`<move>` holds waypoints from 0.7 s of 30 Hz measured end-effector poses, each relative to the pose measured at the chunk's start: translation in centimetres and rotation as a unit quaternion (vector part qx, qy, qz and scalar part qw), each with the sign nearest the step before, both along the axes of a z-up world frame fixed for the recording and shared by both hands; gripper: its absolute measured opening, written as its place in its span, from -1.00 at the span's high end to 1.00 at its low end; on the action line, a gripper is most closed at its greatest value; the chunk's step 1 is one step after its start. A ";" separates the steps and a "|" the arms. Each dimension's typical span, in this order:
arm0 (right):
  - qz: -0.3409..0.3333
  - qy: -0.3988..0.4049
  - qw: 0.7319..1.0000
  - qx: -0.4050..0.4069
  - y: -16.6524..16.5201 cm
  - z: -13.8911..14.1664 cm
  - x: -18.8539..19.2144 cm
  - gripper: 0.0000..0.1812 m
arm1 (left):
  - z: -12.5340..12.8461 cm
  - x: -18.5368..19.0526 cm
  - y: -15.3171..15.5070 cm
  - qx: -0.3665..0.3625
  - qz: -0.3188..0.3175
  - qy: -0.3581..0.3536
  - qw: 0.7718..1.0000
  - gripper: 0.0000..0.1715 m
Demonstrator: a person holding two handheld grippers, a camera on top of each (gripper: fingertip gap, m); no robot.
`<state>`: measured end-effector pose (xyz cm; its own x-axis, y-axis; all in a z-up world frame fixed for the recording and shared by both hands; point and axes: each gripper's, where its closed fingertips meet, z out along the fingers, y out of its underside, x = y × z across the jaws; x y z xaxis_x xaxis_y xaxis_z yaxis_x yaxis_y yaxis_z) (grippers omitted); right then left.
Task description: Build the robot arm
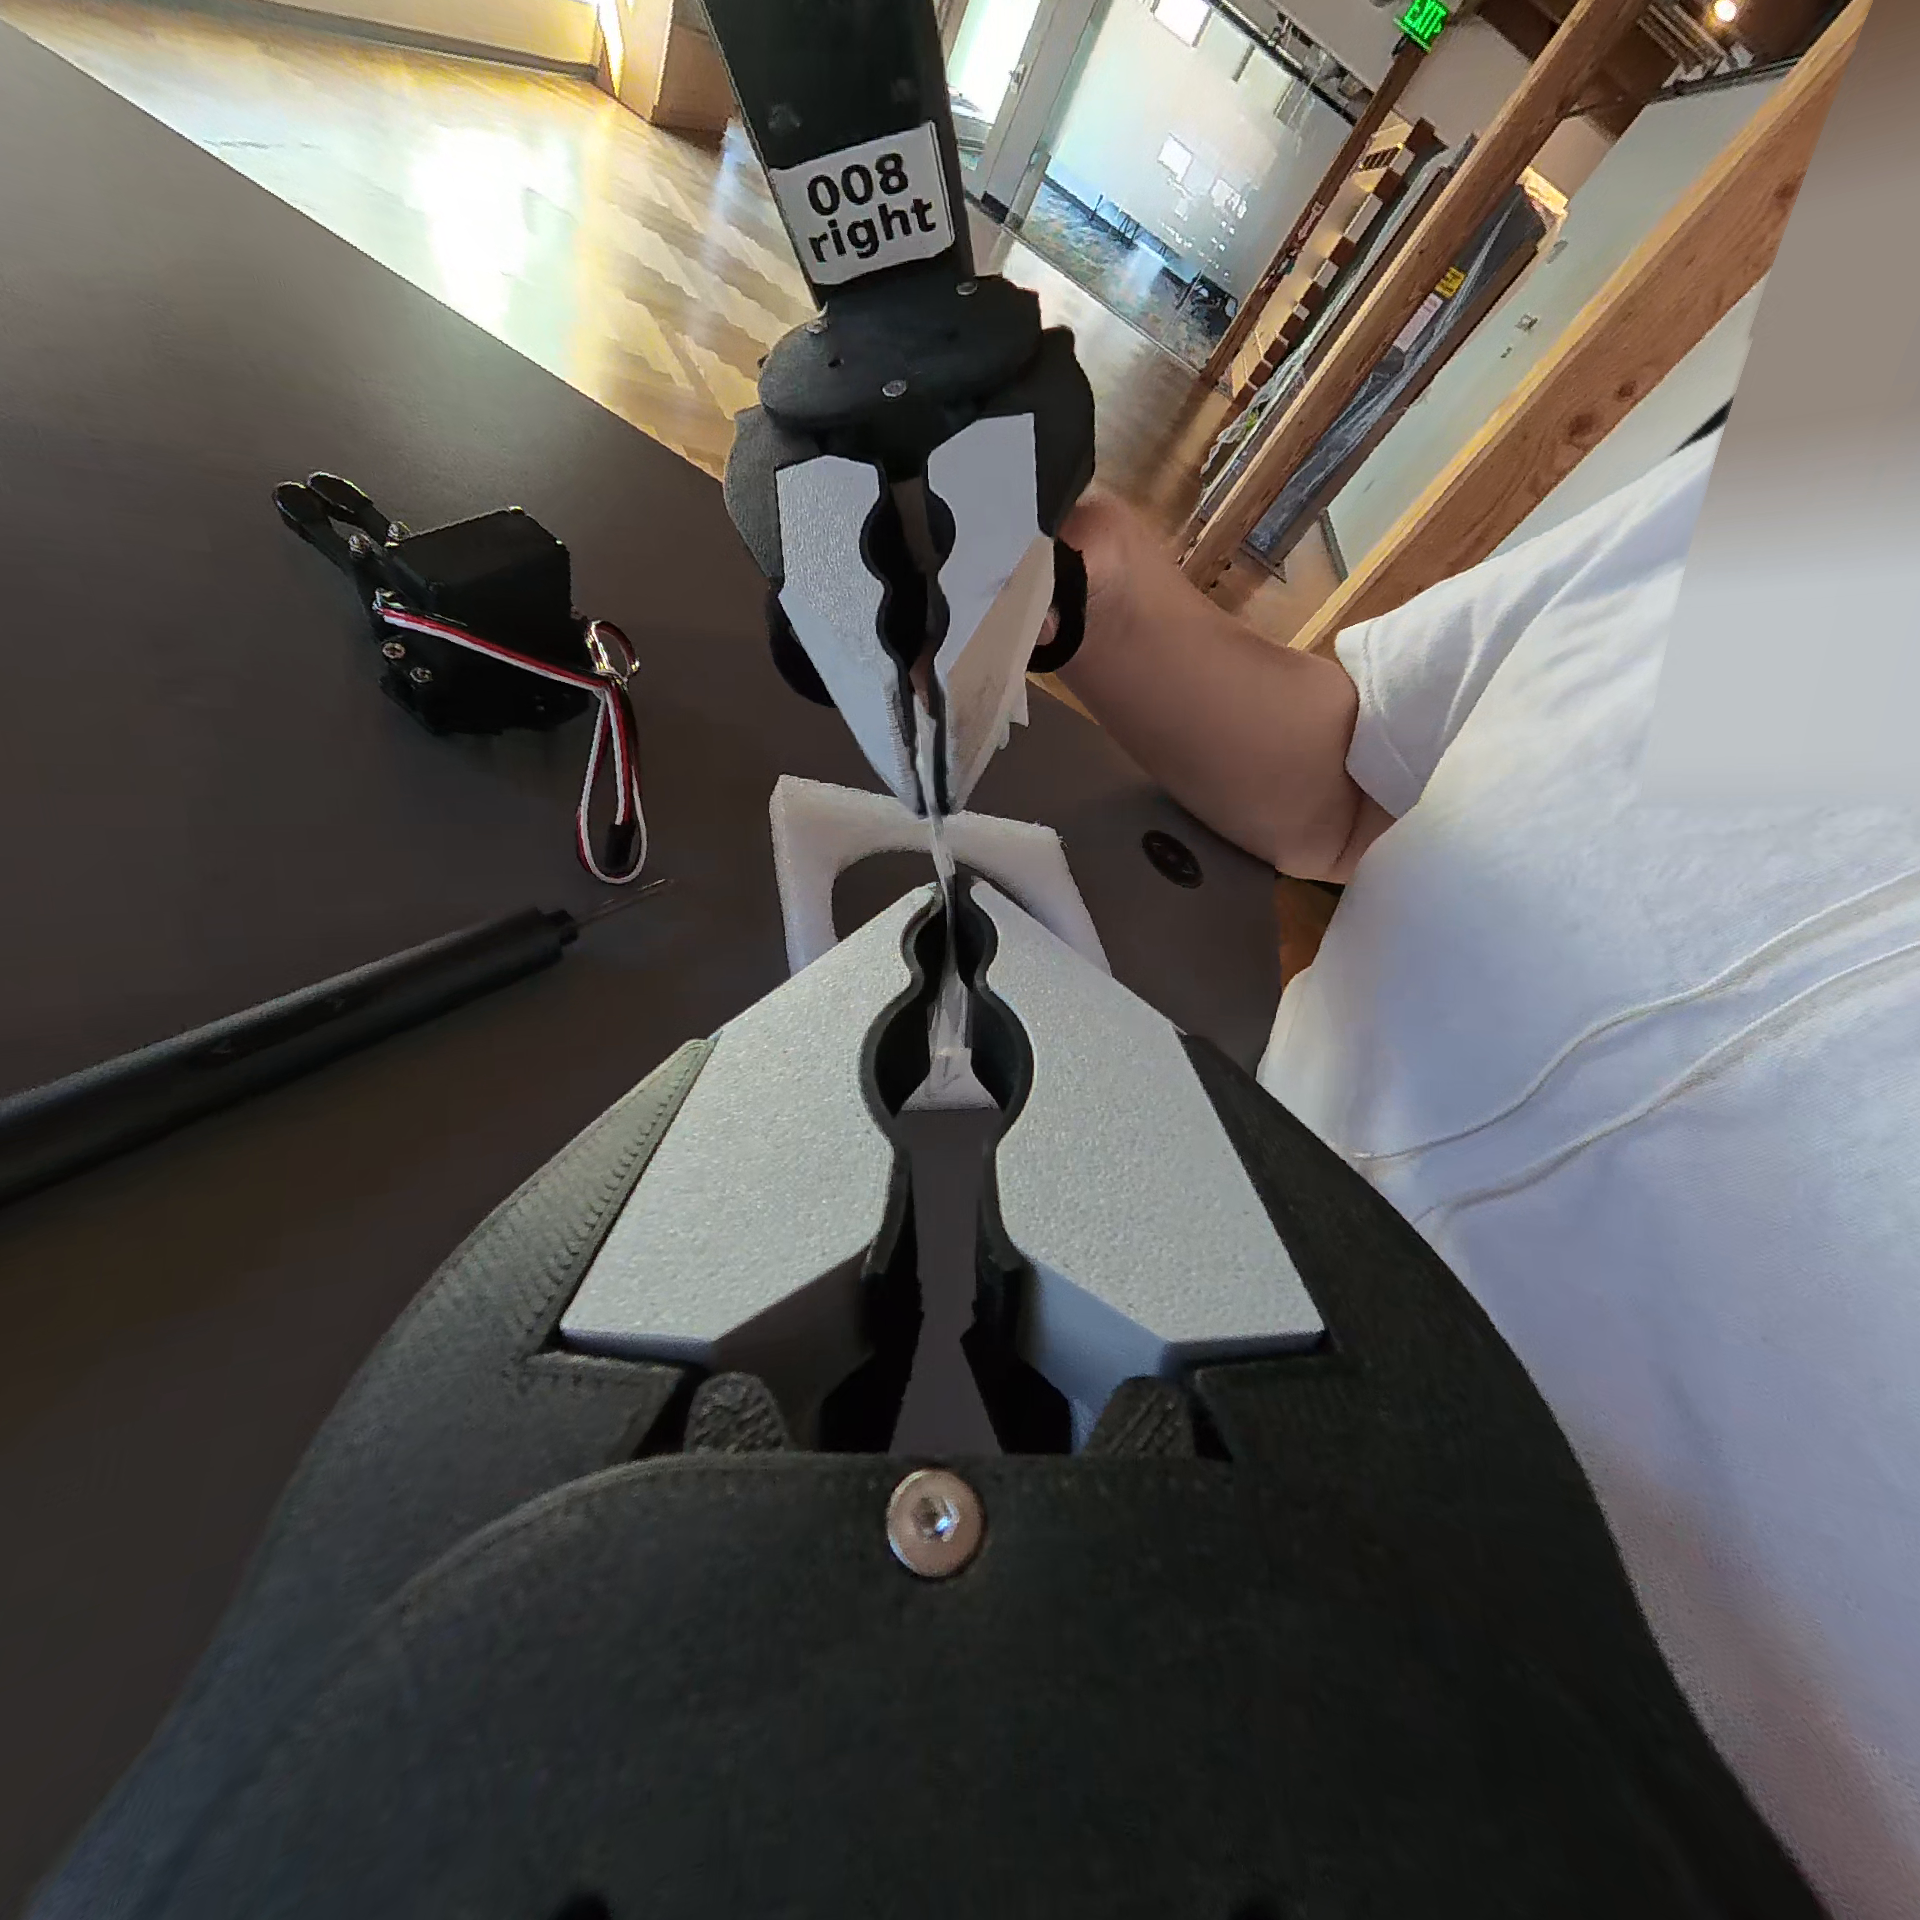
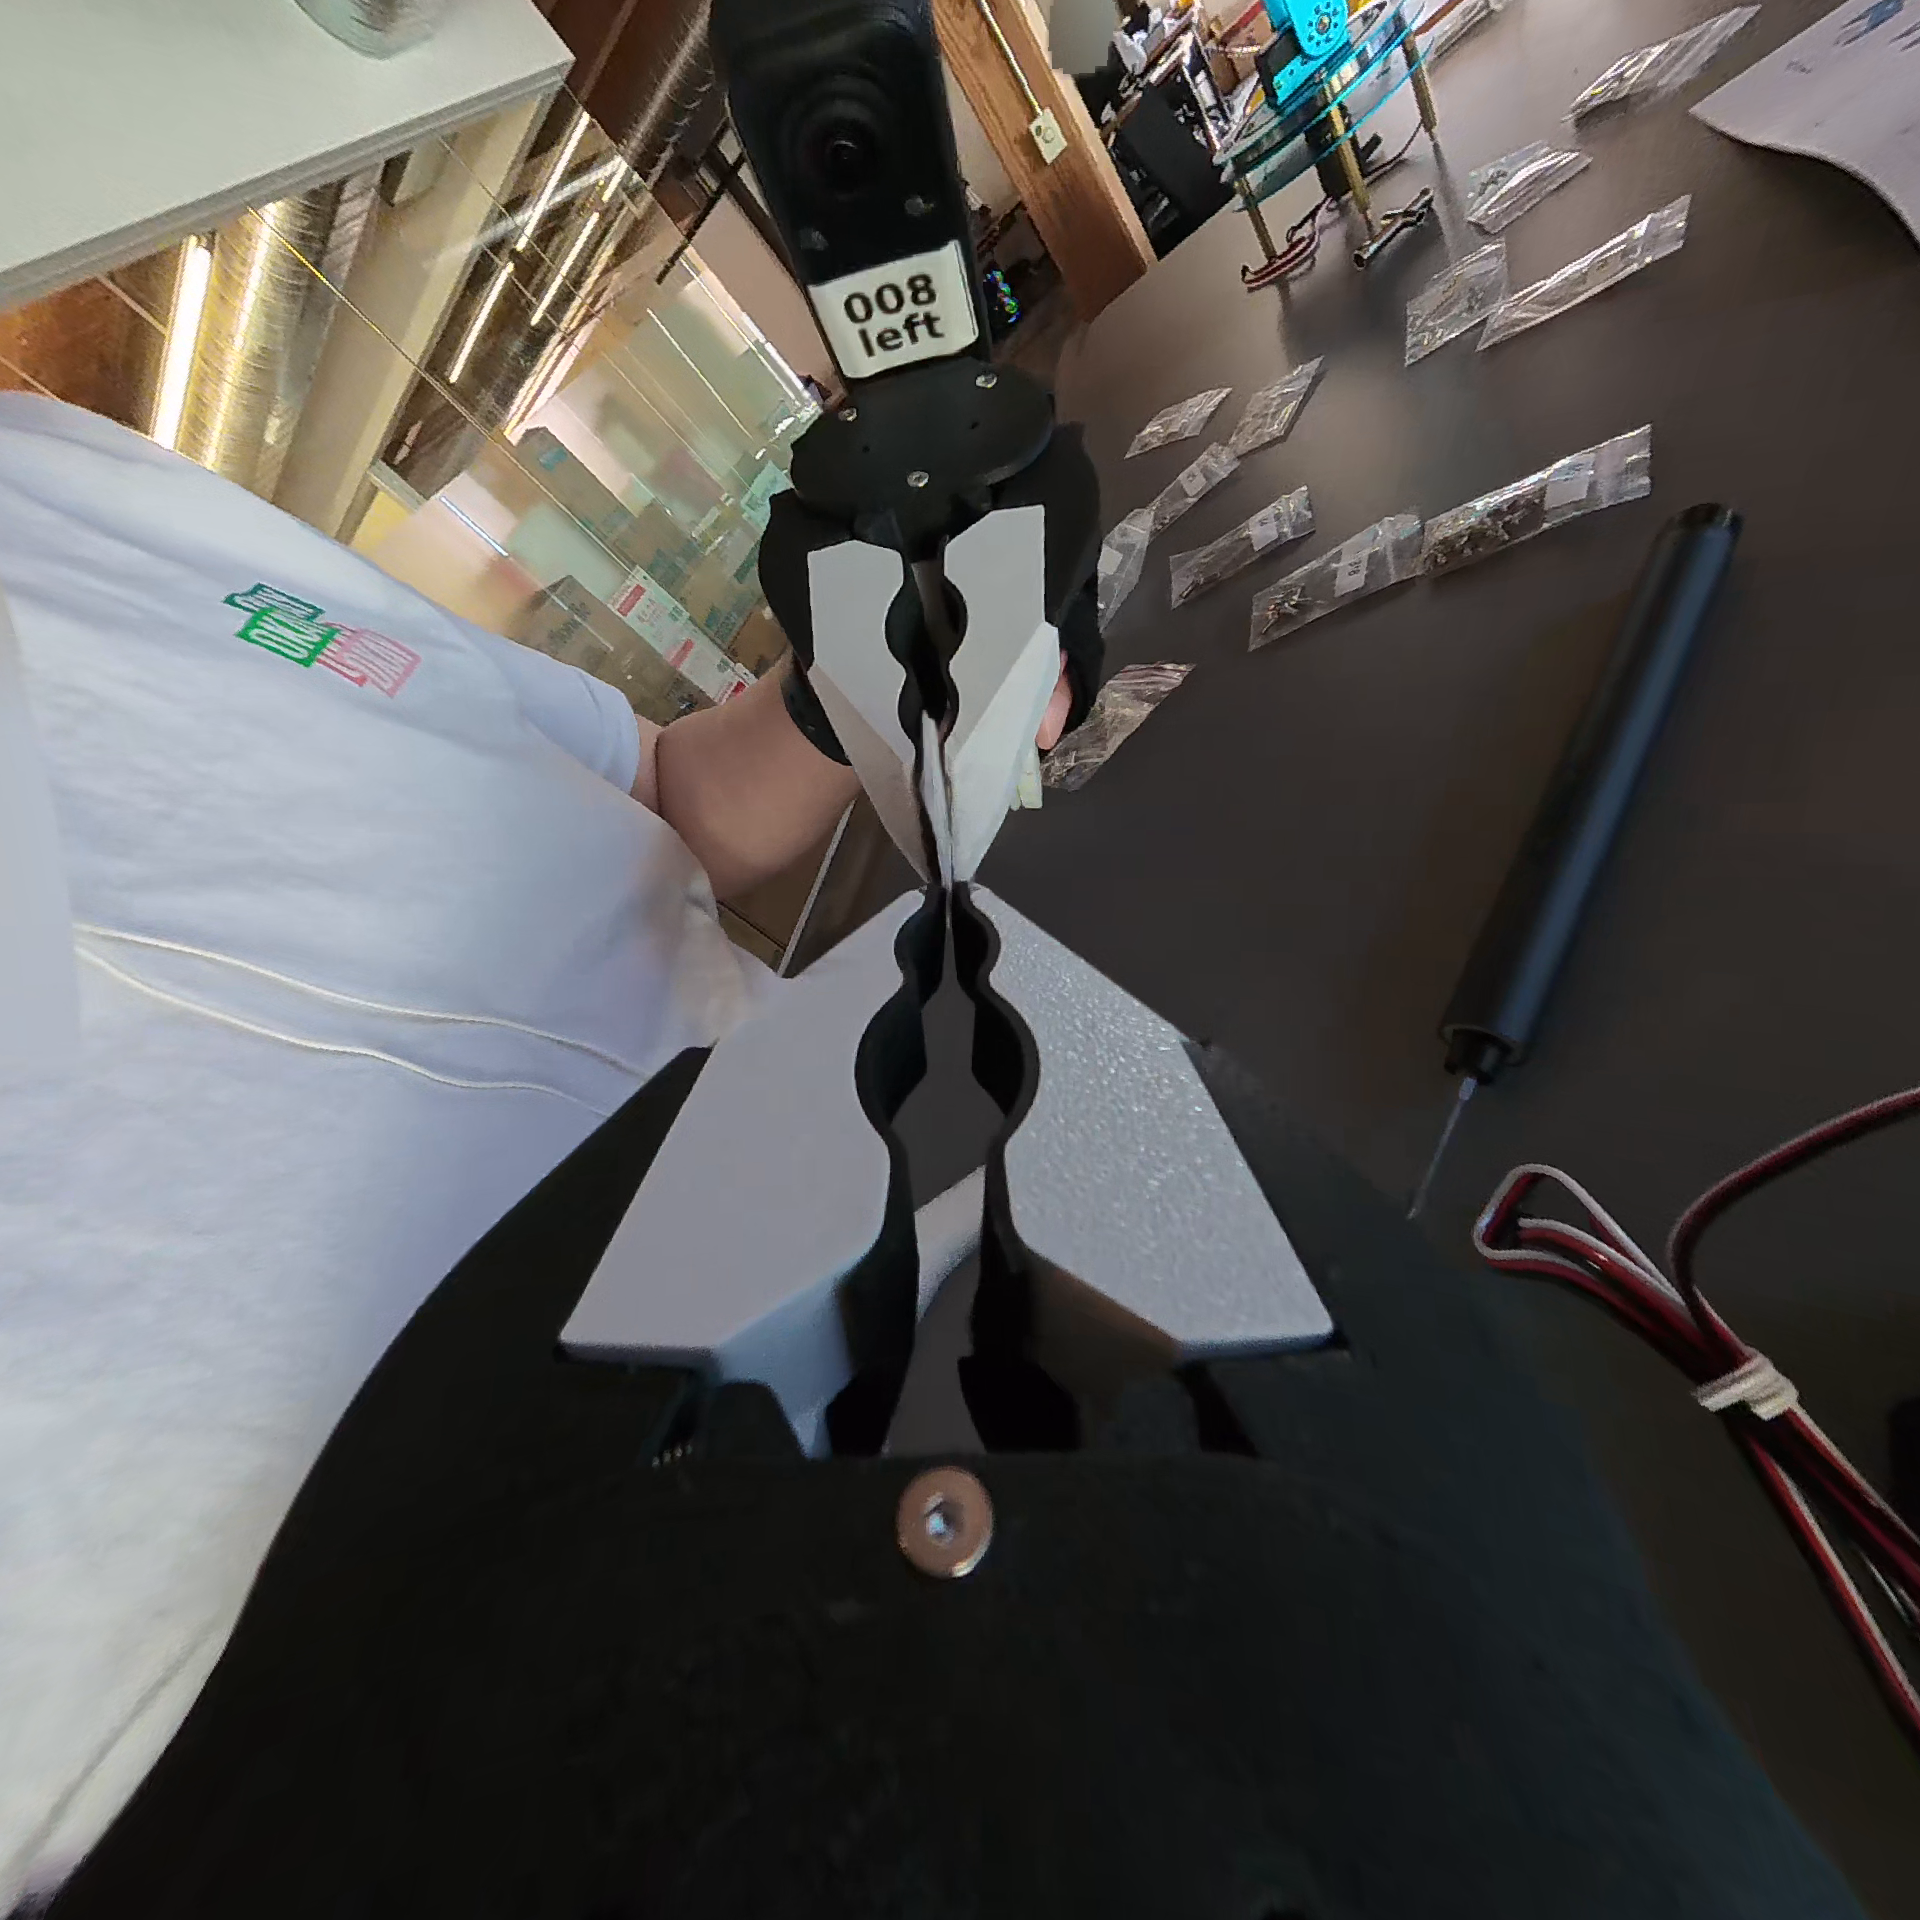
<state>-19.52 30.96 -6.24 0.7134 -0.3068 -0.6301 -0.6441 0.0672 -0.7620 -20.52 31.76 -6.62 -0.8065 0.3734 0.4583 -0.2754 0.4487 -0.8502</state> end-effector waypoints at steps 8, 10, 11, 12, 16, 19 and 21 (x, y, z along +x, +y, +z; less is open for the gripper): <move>0.014 0.012 1.000 0.002 0.3 -0.3 -0.5 1.00 | -0.2 -0.3 0.2 0.008 -0.004 0.022 1.000 1.00; 0.017 0.016 1.000 -0.008 0.5 -0.8 -0.6 1.00 | -0.3 -0.3 0.5 0.007 0.006 0.031 0.999 0.96; 0.019 0.017 1.000 -0.013 0.6 -1.1 -0.7 1.00 | -0.3 -0.3 0.6 0.006 0.013 0.035 0.999 0.93; 0.019 0.019 0.999 -0.018 0.7 -1.3 -0.7 1.00 | -0.4 -0.2 0.8 0.007 0.019 0.039 0.999 0.90; 0.017 0.026 0.999 -0.018 0.8 -1.6 -0.5 1.00 | -1.3 1.0 2.3 0.027 0.067 0.027 0.997 0.77; 0.016 0.032 0.999 -0.026 0.8 -2.1 -0.5 1.00 | -1.2 2.6 4.6 0.030 0.122 0.014 0.992 0.70; 0.016 0.033 0.999 -0.035 0.9 -2.4 -0.5 1.00 | -1.2 4.2 7.0 0.042 0.171 -0.005 0.984 0.70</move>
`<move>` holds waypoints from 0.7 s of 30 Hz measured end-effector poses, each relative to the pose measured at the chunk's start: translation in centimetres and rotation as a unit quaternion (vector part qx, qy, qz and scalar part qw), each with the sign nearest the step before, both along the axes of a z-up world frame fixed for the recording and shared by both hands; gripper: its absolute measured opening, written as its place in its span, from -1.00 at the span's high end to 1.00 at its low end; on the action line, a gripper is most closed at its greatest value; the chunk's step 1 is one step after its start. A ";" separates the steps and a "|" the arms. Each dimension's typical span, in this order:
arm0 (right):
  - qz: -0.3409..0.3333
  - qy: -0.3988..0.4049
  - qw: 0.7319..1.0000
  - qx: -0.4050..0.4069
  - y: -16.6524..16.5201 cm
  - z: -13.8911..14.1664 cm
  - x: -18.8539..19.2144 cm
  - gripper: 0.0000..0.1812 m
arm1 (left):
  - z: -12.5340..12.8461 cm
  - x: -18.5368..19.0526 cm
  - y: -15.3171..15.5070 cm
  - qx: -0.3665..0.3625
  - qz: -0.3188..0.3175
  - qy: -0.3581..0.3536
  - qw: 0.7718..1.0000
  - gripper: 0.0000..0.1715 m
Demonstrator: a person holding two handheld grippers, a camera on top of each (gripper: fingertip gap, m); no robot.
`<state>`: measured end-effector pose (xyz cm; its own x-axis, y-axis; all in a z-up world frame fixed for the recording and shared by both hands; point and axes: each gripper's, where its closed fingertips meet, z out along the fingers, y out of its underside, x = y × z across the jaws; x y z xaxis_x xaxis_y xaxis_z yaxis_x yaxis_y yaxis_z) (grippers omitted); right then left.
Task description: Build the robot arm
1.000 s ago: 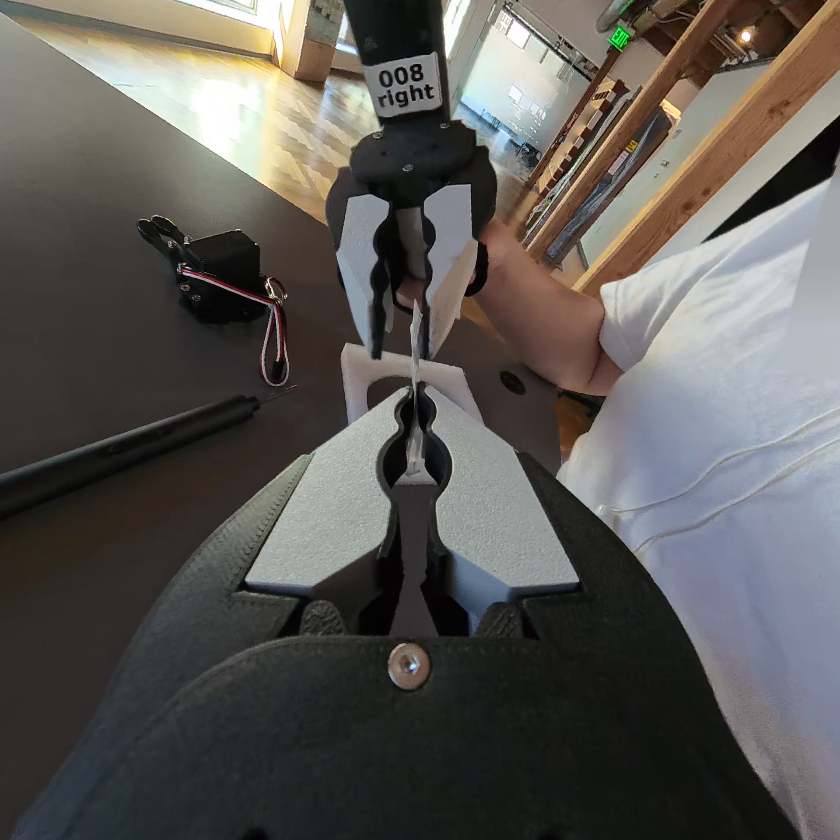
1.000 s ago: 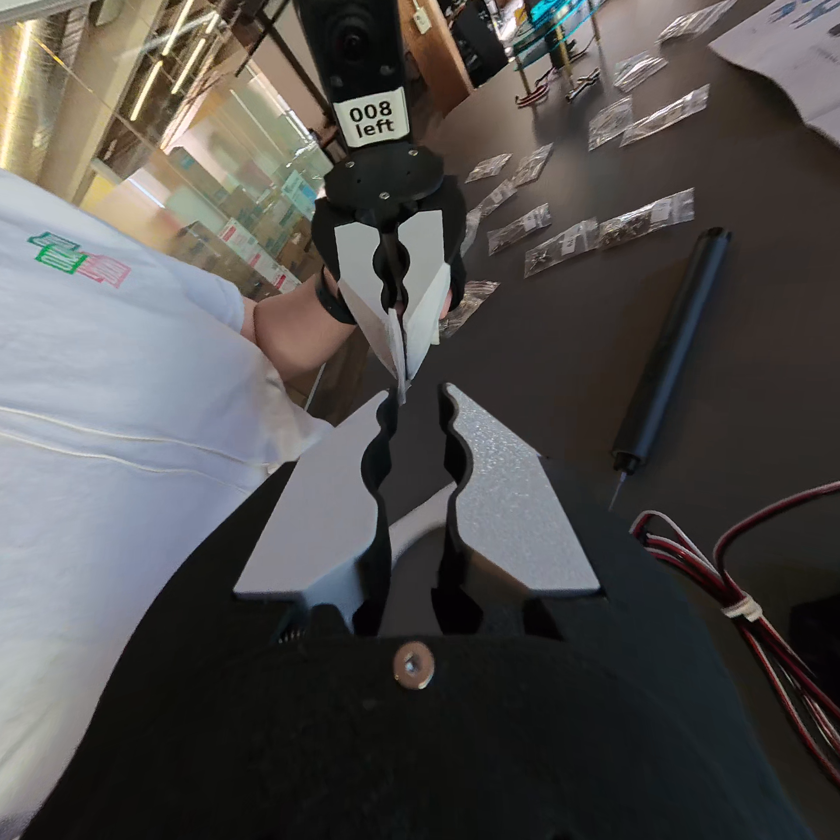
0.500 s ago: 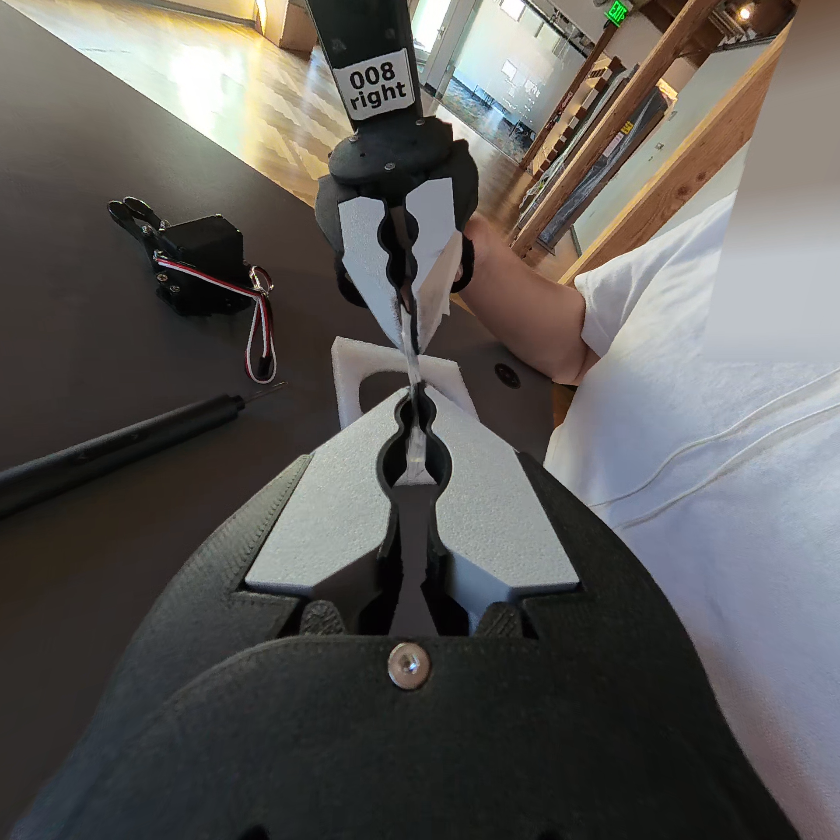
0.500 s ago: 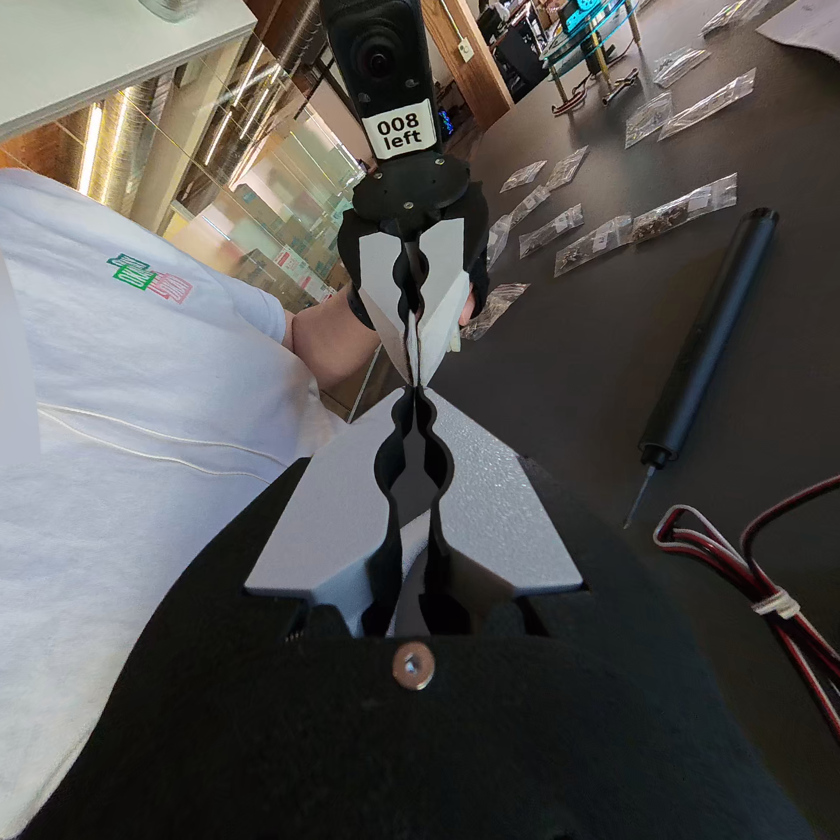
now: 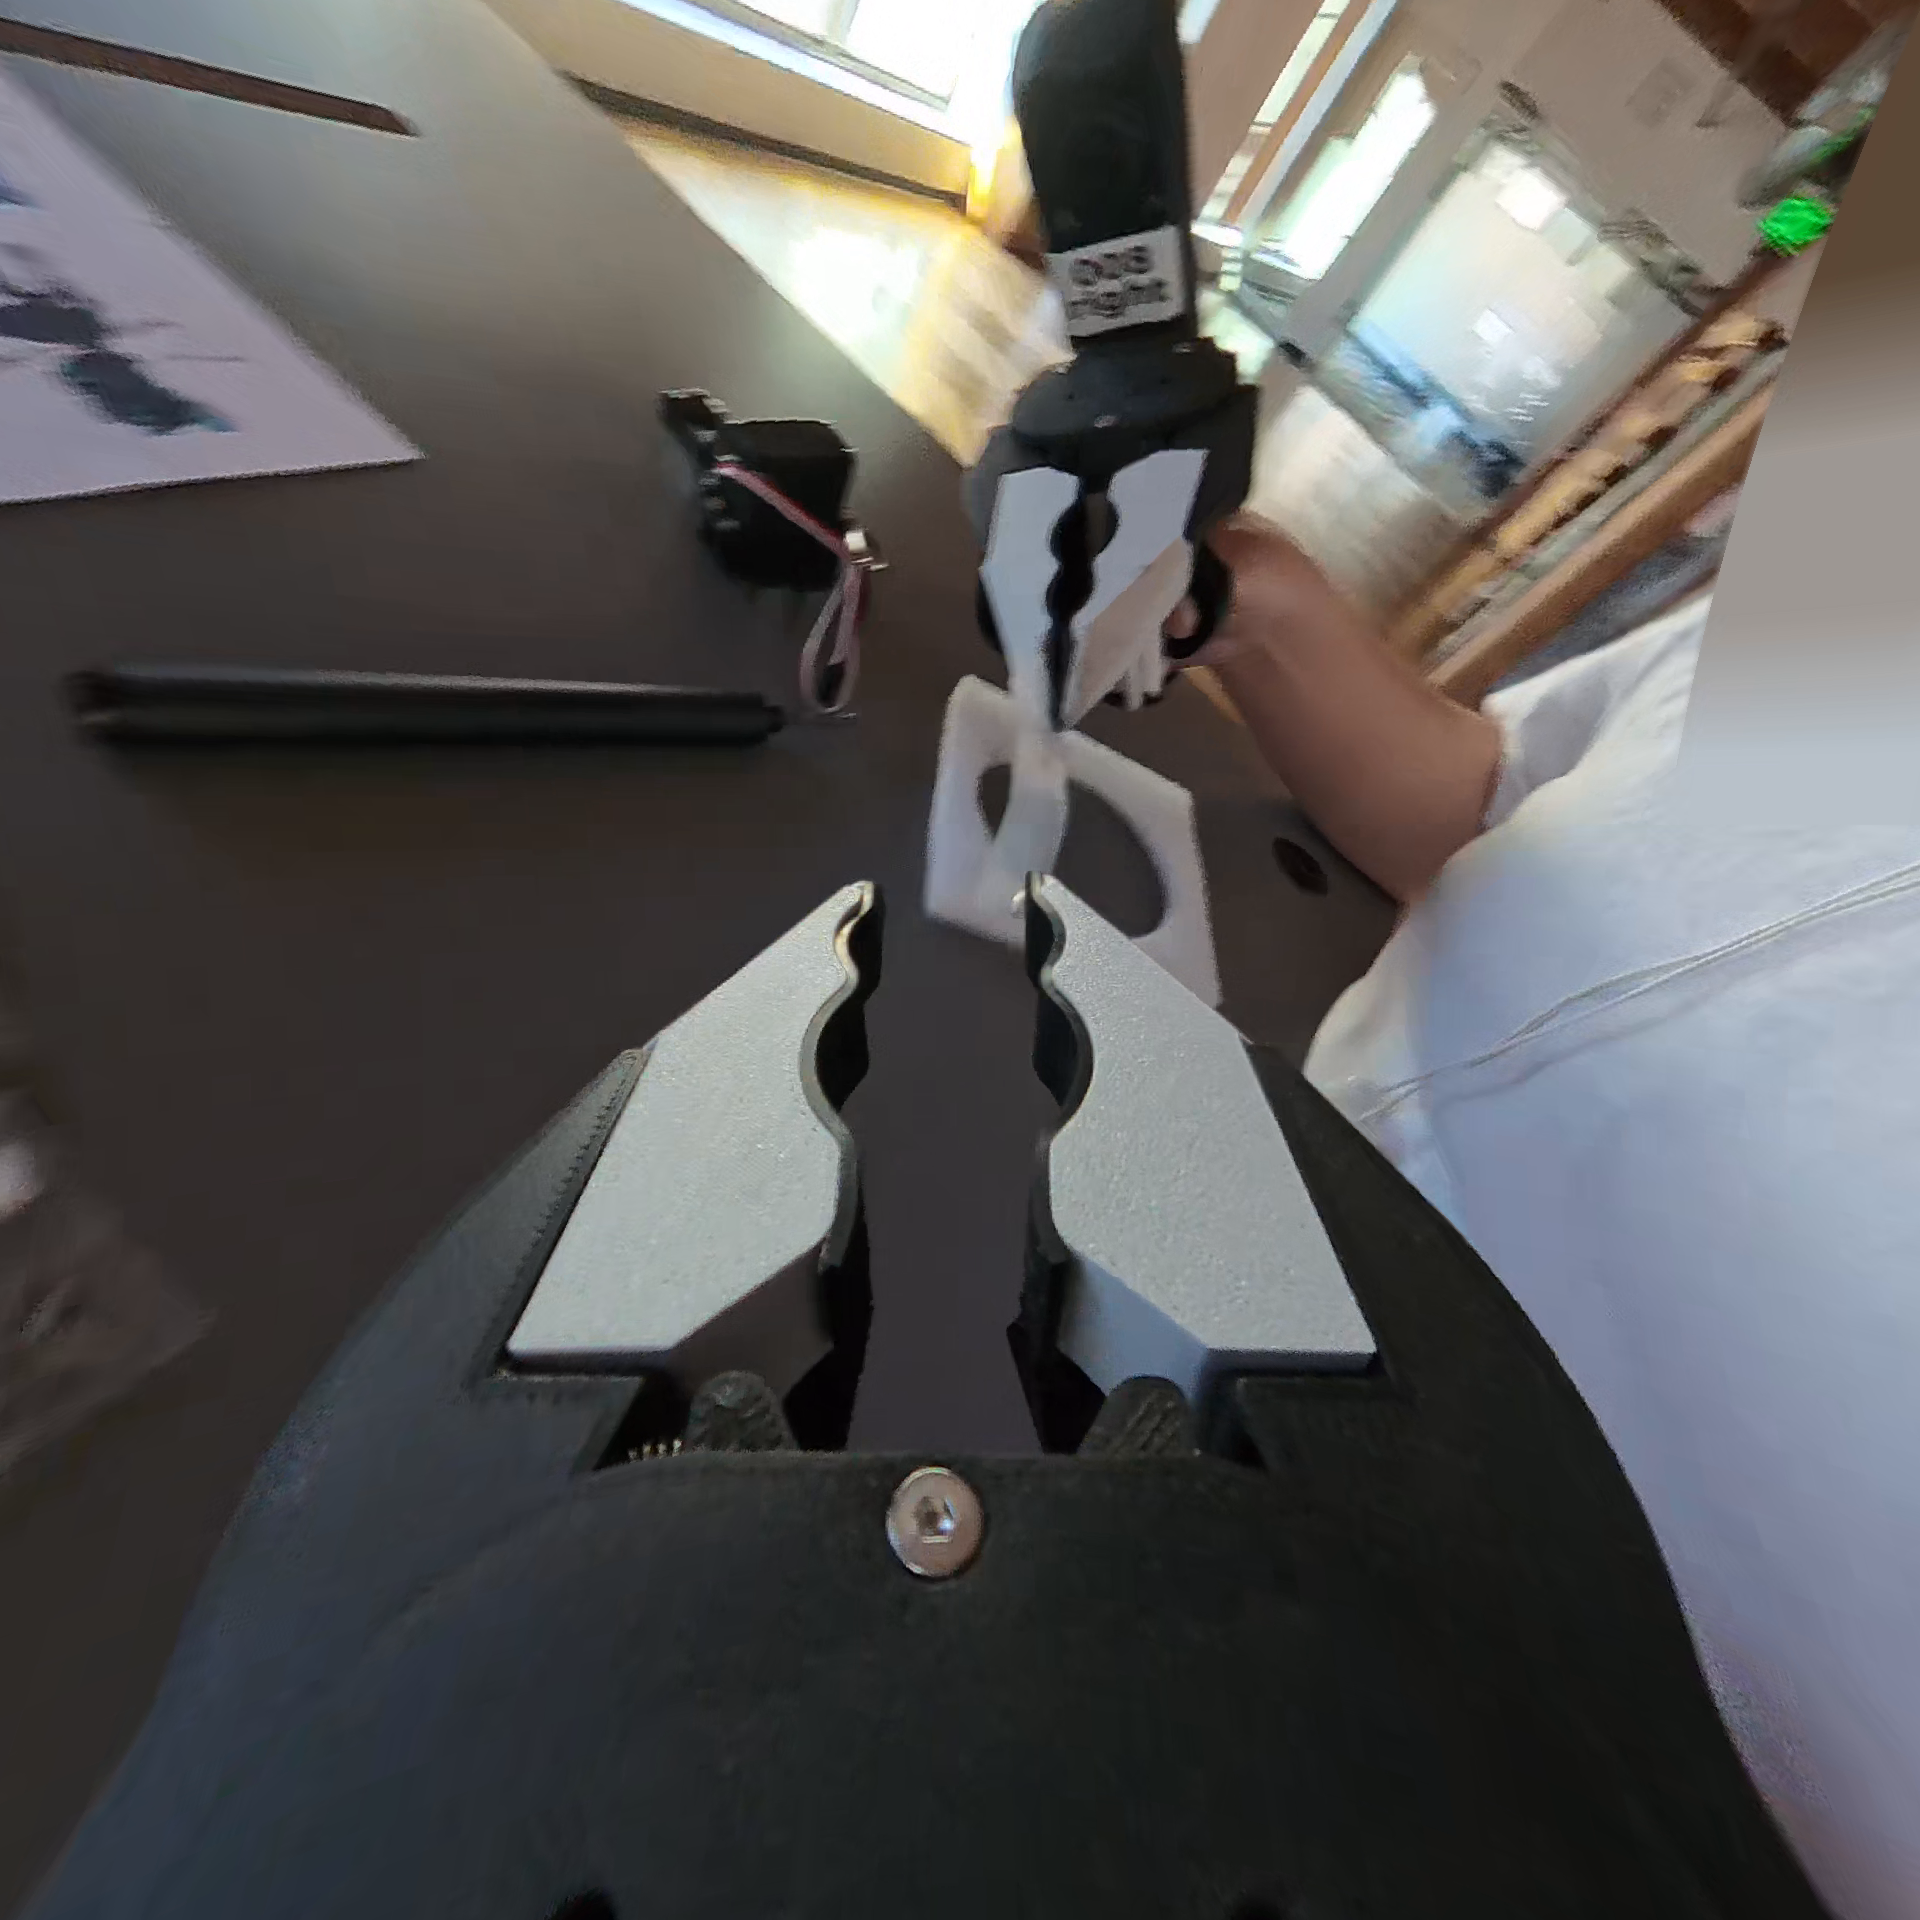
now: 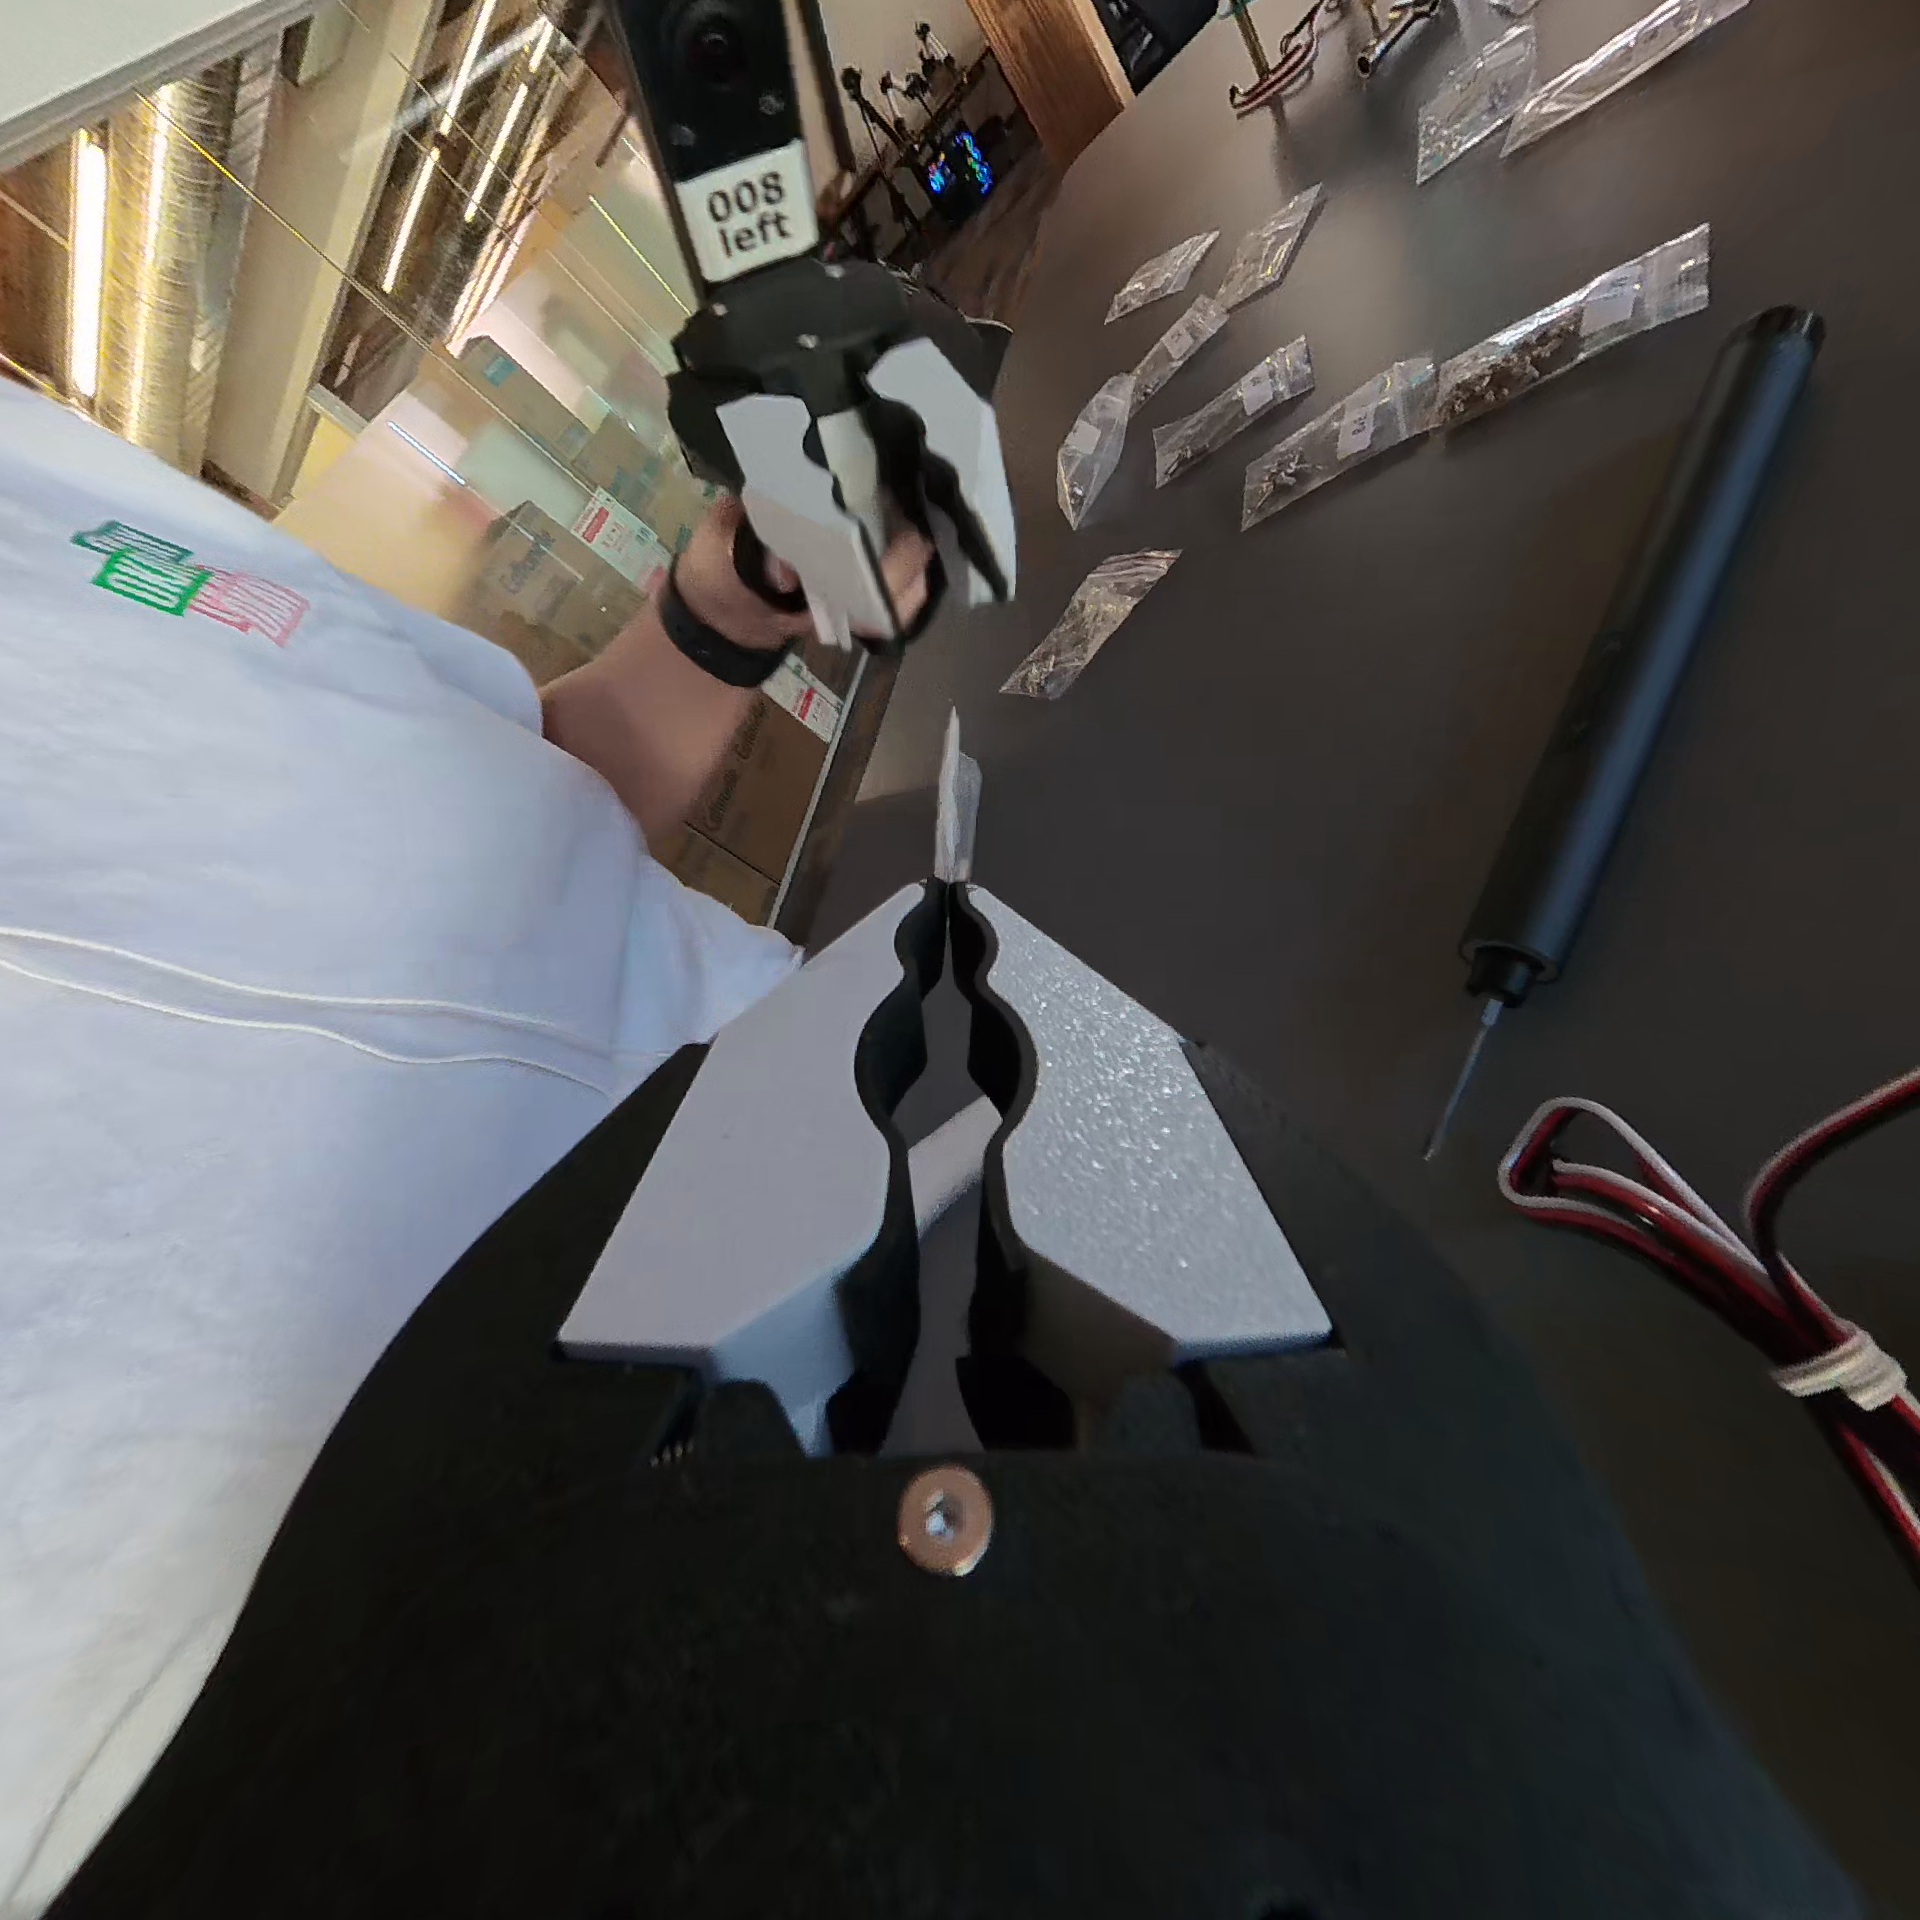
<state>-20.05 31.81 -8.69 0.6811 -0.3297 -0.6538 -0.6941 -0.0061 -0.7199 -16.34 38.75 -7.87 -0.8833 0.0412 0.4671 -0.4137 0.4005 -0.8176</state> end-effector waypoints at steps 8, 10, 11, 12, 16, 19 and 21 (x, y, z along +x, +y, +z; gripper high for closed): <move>0.031 0.007 0.998 -0.045 1.9 -1.6 -0.4 1.00 | -4.5 3.6 10.5 0.164 0.134 -0.111 0.971 0.52; 0.050 0.015 0.997 -0.057 2.8 -1.9 -0.7 1.00 | -5.6 3.3 11.1 0.184 0.135 -0.128 0.965 0.44; 0.057 0.016 0.996 -0.067 3.3 -2.2 -0.8 1.00 | -6.1 3.3 11.1 0.190 0.136 -0.133 0.963 0.42; 0.064 0.016 0.995 -0.079 3.7 -2.5 -0.9 1.00 | -6.5 3.1 11.0 0.192 0.136 -0.133 0.963 0.41; 0.078 0.016 0.989 -0.128 5.3 -3.7 -1.0 1.00 | -7.6 2.7 10.3 0.189 0.125 -0.141 0.964 0.41; 0.083 0.018 0.985 -0.153 6.2 -4.5 -0.8 1.00 | -8.0 2.6 10.0 0.184 0.116 -0.160 0.963 0.43; 0.081 0.014 0.981 -0.175 6.4 -5.0 -0.4 1.00 | -8.1 2.5 9.8 0.182 0.106 -0.168 0.963 0.46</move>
